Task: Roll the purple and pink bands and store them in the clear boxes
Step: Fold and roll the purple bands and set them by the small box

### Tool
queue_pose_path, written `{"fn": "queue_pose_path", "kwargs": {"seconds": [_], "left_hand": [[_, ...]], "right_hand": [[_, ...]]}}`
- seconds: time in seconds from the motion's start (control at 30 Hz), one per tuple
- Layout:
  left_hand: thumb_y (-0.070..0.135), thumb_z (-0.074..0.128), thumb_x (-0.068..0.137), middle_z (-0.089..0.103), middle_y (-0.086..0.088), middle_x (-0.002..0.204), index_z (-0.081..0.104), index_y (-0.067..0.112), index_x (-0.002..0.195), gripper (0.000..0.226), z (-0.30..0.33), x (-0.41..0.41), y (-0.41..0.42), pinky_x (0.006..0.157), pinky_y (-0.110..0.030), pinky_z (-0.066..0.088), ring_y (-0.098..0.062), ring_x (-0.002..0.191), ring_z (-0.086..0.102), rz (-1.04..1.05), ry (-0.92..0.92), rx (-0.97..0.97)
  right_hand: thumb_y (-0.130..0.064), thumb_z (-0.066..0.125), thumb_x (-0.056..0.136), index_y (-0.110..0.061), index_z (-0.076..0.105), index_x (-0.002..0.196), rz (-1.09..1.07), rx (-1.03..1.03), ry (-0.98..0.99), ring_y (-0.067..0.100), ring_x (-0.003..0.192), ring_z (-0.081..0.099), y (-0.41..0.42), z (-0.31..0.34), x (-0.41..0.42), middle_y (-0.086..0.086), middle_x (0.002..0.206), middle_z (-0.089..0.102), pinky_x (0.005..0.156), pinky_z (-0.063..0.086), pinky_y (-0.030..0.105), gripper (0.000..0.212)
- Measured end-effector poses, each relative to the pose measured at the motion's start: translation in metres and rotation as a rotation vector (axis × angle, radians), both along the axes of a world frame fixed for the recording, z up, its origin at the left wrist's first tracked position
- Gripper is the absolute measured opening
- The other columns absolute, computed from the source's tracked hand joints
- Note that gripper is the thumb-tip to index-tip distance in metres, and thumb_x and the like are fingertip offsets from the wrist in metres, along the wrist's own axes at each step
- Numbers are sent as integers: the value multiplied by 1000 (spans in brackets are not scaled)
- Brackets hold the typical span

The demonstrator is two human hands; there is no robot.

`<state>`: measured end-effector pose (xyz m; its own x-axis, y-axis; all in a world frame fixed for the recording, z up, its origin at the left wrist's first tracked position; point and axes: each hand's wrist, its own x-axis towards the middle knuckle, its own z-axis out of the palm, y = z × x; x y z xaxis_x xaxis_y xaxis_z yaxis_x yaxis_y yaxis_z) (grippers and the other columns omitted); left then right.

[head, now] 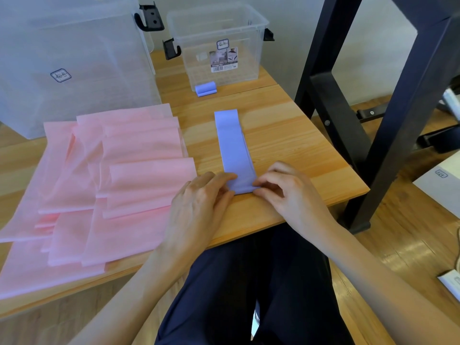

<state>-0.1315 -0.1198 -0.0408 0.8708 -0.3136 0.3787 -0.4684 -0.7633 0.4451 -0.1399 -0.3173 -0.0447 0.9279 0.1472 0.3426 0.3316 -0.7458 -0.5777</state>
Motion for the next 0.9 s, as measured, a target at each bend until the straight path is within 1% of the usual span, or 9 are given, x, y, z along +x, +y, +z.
{"fn": "queue_pose_path", "kwargs": {"seconds": [0.07, 0.13, 0.27, 0.37, 0.5, 0.6, 0.67, 0.77, 0.9], "left_hand": [[25, 67, 92, 64, 10, 93, 69, 25, 106, 15, 0, 0, 0, 60, -26, 44, -15, 76, 59, -2, -4, 1], [24, 72, 88, 63, 8, 95, 72, 21, 102, 14, -1, 2, 0, 60, -20, 36, -12, 75, 55, -1, -12, 4], [21, 76, 85, 64, 6, 92, 77, 19, 98, 13, -3, 7, 0, 60, -27, 40, -19, 78, 60, 17, -29, 12], [22, 76, 86, 64, 4, 90, 79, 19, 98, 13, -3, 11, -1, 61, -30, 45, -21, 78, 61, 11, -60, 26], [27, 64, 91, 62, 1, 93, 78, 18, 104, 22, -7, 15, 0, 61, -37, 51, -24, 80, 61, -1, -71, 49], [27, 58, 91, 63, 1, 93, 76, 18, 106, 25, -5, 18, -2, 60, -36, 51, -24, 80, 62, 3, -68, 47], [21, 62, 92, 64, 2, 93, 73, 19, 106, 18, -2, 19, -3, 61, -34, 49, -24, 81, 63, 17, -45, 22], [19, 67, 91, 65, 6, 93, 70, 21, 98, 7, 1, 19, -4, 61, -29, 43, -21, 82, 64, 40, -3, -8], [22, 73, 87, 63, 8, 93, 73, 22, 97, 10, -3, 22, -4, 60, -26, 40, -18, 81, 64, 49, -18, -8]], "right_hand": [[-18, 70, 90, -8, 75, 101, -7, -23, -7, 14, 83, 58, 1, 2, 3, 0, 92, 60, 76, 50, 33, 16], [-19, 69, 91, -9, 75, 103, -15, -24, 0, 14, 85, 58, 2, 3, 4, 0, 93, 60, 77, 50, 32, 16], [-18, 69, 91, -13, 70, 103, -29, 9, -8, 8, 86, 57, 4, 2, 5, -5, 96, 60, 79, 51, 31, 13], [-20, 71, 90, -12, 75, 101, -41, 16, -11, 11, 87, 58, 3, 0, 7, -3, 95, 60, 78, 50, 30, 15], [-17, 72, 89, -7, 75, 108, -44, -4, -21, 16, 89, 59, 5, -1, 10, 2, 97, 60, 79, 51, 32, 22], [-17, 71, 90, -7, 75, 108, -50, -6, -24, 17, 88, 59, 5, -1, 14, 2, 95, 60, 79, 51, 33, 21], [-18, 70, 91, -7, 74, 111, -54, -21, -18, 16, 88, 58, 6, 0, 16, 2, 96, 59, 79, 51, 32, 23], [-18, 68, 92, -10, 68, 122, -60, -14, -1, 15, 91, 56, 7, 1, 15, 0, 99, 58, 82, 50, 31, 31], [-16, 73, 87, -11, 69, 106, -44, 4, -4, 16, 86, 57, 6, 0, 16, 0, 95, 59, 77, 52, 37, 20]]}}
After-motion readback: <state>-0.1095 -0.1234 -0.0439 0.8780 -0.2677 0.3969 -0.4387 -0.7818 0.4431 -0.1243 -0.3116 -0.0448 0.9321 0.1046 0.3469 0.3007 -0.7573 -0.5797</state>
